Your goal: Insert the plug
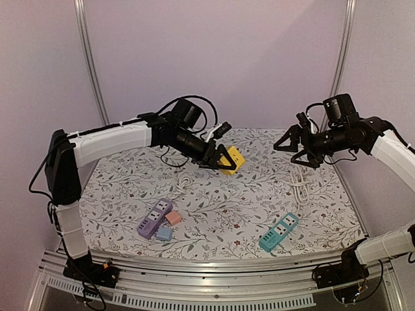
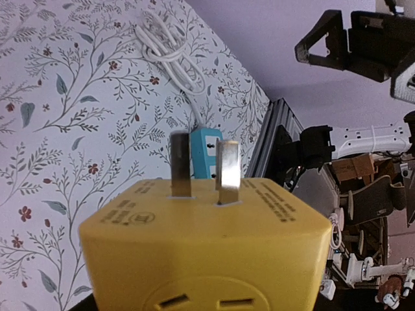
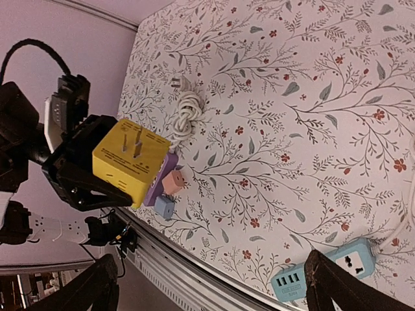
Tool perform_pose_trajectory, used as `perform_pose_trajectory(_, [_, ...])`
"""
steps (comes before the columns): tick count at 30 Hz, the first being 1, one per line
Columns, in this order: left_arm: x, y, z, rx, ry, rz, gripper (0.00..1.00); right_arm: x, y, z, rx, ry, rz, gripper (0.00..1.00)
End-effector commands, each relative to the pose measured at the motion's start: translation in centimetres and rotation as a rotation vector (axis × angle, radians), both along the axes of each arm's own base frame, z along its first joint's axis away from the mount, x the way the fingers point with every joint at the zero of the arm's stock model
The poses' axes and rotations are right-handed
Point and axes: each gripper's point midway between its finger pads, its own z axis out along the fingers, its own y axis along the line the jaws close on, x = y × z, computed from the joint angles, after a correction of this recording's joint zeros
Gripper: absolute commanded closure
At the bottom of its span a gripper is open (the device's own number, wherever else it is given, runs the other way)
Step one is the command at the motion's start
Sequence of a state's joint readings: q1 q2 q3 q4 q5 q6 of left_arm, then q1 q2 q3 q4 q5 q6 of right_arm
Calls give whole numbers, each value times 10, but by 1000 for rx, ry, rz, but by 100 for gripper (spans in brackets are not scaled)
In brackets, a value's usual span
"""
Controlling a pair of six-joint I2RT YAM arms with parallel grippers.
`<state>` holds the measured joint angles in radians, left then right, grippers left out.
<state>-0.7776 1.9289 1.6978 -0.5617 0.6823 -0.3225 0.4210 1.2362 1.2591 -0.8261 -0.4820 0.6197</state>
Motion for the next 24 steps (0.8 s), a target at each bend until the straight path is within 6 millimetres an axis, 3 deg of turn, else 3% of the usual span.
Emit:
perform_pose_trajectory(1, [-34,-12,43,-140,112,-56,82,6,28,44,144,-237,168,1])
perform_pose_trajectory(4, [-47,-13,58,-186,150,-81,82,-1,40,62,230,-318,255,1])
perform_pose_trajectory(8, [-63,-14,66,-199,172,-112,83,-12,51,70,303,-353,342,1])
perform_pose_trajectory(15, [-85,-22,72,-212,193,-154,83,-46,84,68,355,-333,519,1])
perform_pose_trajectory(24, [-99,-30,81,-227,210,-198,84,-59,92,65,380,-308,582,1])
